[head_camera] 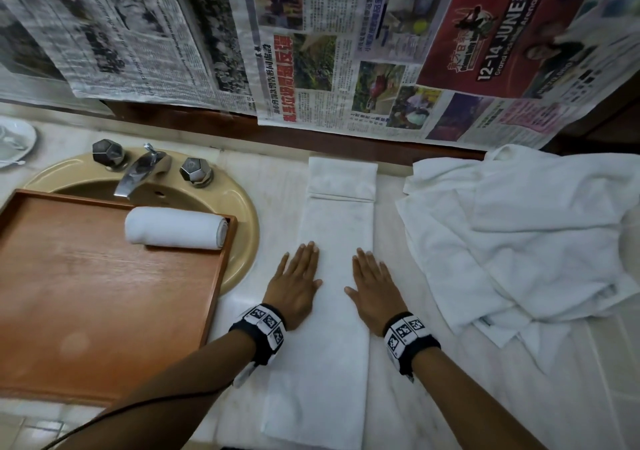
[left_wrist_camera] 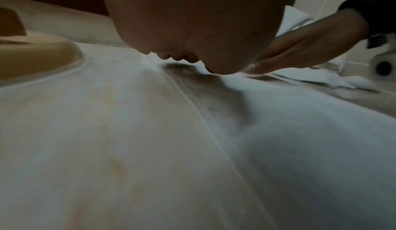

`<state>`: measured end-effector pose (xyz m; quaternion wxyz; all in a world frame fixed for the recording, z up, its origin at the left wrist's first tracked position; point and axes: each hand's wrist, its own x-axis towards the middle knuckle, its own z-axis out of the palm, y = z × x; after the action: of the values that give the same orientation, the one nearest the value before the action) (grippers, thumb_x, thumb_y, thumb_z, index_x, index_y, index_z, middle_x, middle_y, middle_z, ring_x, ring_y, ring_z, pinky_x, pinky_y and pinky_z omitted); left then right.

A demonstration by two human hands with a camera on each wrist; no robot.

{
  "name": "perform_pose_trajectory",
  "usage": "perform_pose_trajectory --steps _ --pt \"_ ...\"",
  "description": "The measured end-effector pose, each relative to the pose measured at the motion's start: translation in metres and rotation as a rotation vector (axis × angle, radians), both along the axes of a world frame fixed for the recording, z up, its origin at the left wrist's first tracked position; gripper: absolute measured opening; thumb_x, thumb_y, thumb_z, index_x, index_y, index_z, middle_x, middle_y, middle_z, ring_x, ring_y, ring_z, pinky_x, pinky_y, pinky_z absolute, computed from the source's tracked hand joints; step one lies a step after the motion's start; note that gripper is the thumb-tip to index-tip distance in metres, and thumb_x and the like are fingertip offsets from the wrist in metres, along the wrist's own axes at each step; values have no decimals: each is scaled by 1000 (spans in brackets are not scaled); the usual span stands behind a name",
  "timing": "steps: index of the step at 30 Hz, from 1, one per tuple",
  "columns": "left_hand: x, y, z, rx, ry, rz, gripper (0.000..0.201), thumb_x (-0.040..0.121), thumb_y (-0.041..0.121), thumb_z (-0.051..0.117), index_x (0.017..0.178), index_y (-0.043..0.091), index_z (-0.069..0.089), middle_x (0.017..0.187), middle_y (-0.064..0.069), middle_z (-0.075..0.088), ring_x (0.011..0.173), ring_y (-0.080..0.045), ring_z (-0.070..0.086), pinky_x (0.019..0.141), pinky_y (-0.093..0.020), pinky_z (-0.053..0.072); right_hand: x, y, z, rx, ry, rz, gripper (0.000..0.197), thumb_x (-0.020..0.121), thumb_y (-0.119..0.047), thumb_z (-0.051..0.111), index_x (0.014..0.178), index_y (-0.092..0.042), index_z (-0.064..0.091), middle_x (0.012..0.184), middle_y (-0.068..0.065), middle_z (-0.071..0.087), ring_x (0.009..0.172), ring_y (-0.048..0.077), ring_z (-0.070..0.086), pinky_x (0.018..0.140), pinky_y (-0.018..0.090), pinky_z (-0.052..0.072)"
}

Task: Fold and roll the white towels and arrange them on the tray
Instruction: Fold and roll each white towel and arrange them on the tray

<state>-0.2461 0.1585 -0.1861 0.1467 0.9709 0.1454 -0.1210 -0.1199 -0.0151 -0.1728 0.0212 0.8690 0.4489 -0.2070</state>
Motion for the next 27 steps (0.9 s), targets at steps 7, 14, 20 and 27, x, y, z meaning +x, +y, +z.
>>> perform_pose_trajectory --steps 7,14,20,27 --pt "-33 -3 -1 32 49 -24 63 105 45 13 155 17 -11 160 2 -20 149 -15 -16 122 -41 -8 -28 -28 -7 -51 -35 -75 87 85 -62 -16 153 -8 -7 159 5 -18 149 21 -13 118 40 -9" --pt "-76 -50 3 -24 21 -116 61 106 42 13 156 16 -11 161 1 -18 149 -15 -18 123 -41 -4 -90 -40 -10 41 -22 51 65 99 -44 21 150 -6 31 159 11 26 145 26 29 114 46 34" --pt "-103 -45 3 26 63 -20 63 105 44 12 155 16 -14 160 1 -22 148 -16 -20 120 -39 -12 -107 -61 -7 30 -130 -137 65 97 -40 20 144 1 40 155 16 31 143 31 32 117 45 18" --pt "-132 -76 -2 28 60 -112 63 103 47 6 155 19 -13 161 3 -20 149 -13 -17 123 -43 -5 -150 -79 -10 75 -84 -49 58 100 -33 27 152 -6 27 161 10 19 147 26 24 117 44 27"
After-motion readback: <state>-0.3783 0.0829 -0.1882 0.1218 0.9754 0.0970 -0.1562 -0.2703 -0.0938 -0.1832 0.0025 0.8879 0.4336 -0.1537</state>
